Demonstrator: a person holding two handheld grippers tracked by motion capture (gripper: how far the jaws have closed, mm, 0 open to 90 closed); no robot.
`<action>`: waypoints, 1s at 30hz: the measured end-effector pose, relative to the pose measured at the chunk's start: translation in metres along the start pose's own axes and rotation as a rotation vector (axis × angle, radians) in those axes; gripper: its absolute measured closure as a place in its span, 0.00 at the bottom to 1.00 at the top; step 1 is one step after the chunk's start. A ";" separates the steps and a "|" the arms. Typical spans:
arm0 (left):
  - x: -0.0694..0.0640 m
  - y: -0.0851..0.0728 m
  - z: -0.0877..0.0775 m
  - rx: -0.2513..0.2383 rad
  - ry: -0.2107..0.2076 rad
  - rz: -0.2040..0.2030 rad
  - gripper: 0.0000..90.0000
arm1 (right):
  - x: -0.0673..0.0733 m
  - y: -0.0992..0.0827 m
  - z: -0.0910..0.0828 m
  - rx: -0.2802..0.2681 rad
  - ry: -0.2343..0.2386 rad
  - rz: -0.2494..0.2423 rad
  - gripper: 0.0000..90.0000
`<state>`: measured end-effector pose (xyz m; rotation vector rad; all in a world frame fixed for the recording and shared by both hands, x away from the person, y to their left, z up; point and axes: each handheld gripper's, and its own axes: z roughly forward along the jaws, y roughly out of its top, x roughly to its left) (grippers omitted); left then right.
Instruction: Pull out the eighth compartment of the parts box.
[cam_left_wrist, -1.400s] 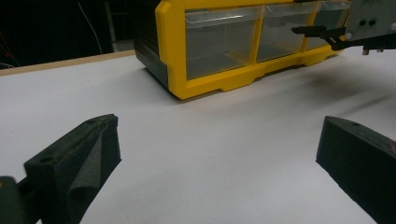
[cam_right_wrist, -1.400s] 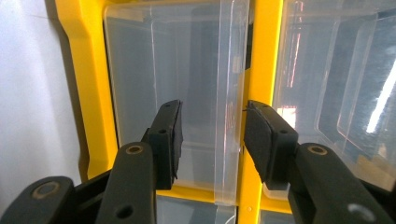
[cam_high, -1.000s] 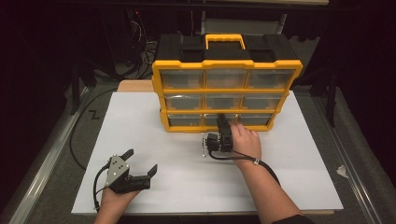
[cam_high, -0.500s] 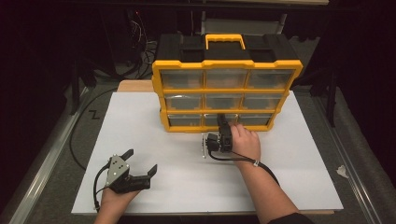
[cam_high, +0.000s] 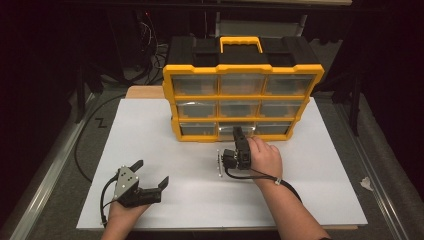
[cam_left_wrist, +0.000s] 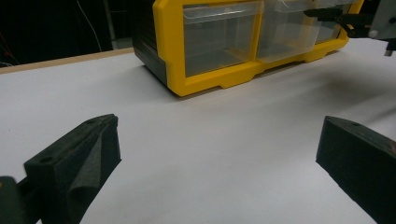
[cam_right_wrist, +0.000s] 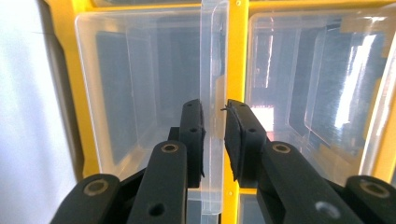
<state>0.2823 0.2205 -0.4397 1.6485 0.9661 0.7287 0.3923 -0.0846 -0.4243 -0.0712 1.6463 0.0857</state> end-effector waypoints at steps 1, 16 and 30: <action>0.000 0.000 0.000 0.001 -0.001 0.000 0.01 | 0.000 0.000 -0.002 -0.003 0.001 -0.003 0.88; -0.003 0.000 0.001 0.005 -0.006 0.005 0.01 | 0.004 -0.004 -0.033 -0.015 0.005 0.000 0.87; -0.002 0.000 0.001 0.011 -0.006 0.009 0.01 | -0.008 -0.004 -0.037 -0.017 0.067 0.006 0.67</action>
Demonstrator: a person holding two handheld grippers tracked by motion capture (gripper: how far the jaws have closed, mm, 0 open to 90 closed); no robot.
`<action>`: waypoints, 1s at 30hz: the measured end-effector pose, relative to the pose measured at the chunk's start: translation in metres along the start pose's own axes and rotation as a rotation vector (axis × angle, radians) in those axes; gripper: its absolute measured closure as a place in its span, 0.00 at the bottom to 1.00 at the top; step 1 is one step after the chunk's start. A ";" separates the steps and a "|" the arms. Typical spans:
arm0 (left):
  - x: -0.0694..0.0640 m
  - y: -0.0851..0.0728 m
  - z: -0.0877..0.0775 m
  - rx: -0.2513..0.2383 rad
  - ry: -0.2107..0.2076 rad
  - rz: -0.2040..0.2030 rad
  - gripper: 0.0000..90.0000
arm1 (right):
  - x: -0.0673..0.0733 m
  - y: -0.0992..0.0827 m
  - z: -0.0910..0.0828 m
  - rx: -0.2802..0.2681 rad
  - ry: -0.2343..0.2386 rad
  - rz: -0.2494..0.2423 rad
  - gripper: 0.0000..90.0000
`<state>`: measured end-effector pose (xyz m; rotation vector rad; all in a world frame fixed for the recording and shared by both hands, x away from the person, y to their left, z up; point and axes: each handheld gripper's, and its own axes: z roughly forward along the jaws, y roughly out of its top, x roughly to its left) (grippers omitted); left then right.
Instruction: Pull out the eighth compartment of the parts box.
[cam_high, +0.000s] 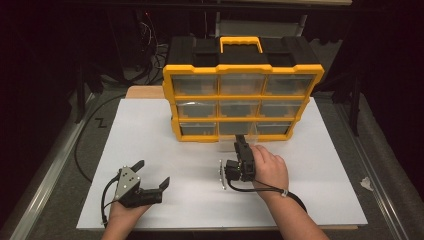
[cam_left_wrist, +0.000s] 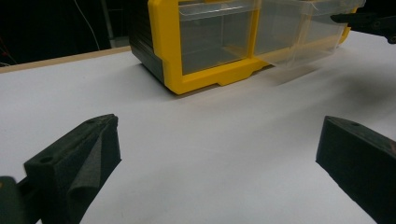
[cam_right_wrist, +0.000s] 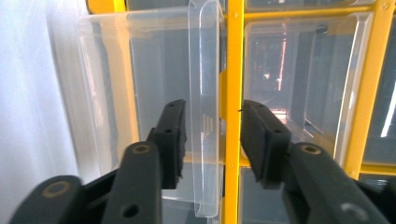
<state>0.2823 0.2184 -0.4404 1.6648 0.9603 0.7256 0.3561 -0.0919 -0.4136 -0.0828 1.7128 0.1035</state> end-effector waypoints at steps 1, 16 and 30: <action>0.000 0.000 0.000 0.001 0.000 0.001 0.01 | -0.001 -0.001 0.000 0.004 0.010 0.006 0.65; 0.000 0.000 0.001 0.004 0.000 0.004 0.01 | 0.001 -0.009 0.001 0.017 0.040 0.029 0.85; -0.001 -0.001 0.002 0.008 -0.001 0.006 0.01 | 0.005 -0.011 -0.017 -0.001 0.029 0.014 0.85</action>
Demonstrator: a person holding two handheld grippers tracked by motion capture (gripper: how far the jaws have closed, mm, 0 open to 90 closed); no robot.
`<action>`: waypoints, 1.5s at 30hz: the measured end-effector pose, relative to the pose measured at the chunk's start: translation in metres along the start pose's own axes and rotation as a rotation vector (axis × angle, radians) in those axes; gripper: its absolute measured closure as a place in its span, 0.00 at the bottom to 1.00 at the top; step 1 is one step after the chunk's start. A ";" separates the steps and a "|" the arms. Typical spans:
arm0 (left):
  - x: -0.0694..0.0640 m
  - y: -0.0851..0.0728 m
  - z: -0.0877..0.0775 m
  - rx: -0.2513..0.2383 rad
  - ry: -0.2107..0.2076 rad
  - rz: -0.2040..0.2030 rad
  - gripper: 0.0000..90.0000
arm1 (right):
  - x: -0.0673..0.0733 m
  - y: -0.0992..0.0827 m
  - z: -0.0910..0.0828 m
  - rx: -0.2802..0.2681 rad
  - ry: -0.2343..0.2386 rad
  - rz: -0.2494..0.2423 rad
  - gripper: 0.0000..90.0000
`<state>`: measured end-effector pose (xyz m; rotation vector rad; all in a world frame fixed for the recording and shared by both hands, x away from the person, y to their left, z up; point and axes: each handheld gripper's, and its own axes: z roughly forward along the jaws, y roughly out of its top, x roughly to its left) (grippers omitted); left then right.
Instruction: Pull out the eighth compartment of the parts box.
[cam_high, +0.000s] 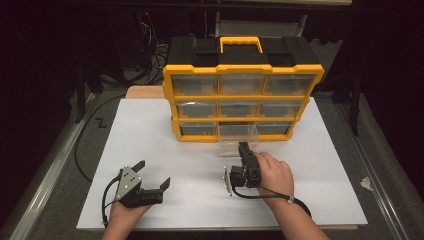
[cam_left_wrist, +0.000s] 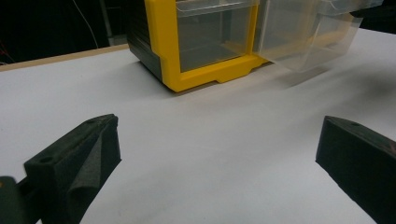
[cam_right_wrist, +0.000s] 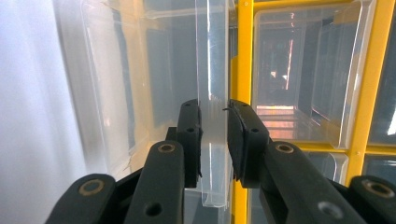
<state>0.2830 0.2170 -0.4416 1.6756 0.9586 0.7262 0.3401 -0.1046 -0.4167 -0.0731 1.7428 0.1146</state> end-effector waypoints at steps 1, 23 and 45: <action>0.000 0.000 0.000 0.000 0.000 0.000 0.01 | 0.000 0.000 -0.001 0.000 0.000 -0.003 0.85; 0.000 0.000 0.000 0.001 -0.002 0.002 0.01 | 0.003 0.000 -0.005 -0.012 -0.008 -0.001 0.85; 0.000 0.000 0.000 0.001 -0.004 0.001 0.01 | 0.001 -0.002 -0.010 -0.023 0.008 0.029 0.64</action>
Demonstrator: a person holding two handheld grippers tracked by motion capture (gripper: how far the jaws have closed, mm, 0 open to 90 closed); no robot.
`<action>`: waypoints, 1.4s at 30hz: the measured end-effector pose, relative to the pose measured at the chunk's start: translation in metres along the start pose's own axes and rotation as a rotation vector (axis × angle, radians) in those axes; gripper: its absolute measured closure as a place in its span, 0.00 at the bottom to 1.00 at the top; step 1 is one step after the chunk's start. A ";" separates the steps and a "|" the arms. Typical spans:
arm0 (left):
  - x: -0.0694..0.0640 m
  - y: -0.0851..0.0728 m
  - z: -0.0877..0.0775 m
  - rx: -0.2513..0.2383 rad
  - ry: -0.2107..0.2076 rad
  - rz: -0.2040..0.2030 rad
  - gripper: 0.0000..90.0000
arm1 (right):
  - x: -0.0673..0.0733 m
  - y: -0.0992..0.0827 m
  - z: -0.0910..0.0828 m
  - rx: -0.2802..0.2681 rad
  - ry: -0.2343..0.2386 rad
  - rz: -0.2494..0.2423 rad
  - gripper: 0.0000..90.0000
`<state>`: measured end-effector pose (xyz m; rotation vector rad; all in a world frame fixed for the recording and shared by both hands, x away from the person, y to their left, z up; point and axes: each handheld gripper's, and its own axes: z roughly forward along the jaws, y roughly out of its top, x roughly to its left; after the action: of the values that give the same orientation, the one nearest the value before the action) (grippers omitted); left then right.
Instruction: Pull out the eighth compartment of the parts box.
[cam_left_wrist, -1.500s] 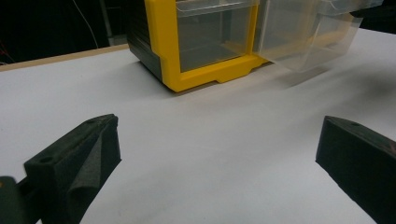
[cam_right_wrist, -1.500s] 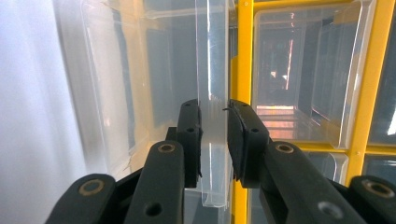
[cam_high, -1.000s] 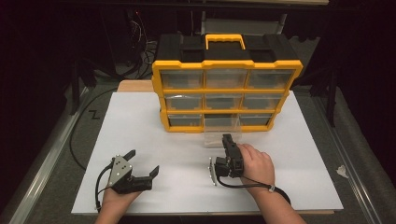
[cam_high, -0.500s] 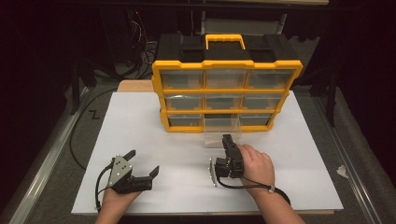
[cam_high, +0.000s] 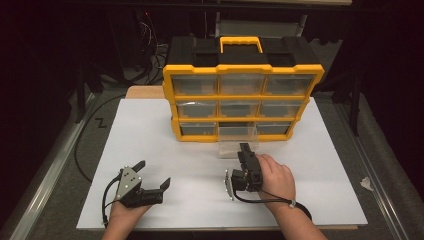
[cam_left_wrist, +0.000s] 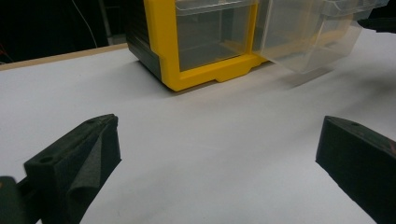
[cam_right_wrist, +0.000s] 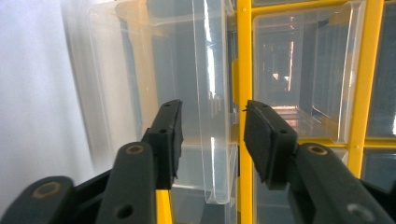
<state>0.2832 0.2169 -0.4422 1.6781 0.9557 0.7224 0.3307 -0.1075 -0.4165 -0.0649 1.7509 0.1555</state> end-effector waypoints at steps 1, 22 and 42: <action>0.000 0.000 0.000 0.001 -0.001 0.000 0.01 | 0.000 0.000 -0.001 -0.002 0.004 0.008 0.62; 0.000 -0.001 0.000 -0.002 -0.002 -0.007 0.01 | 0.014 -0.022 -0.020 0.001 0.078 0.007 0.45; 0.000 -0.001 -0.001 0.007 0.000 -0.009 0.01 | 0.022 -0.087 -0.028 0.072 0.100 0.031 0.35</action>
<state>0.2821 0.2179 -0.4428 1.6791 0.9668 0.7138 0.3107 -0.1962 -0.4389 0.0068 1.8568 0.1135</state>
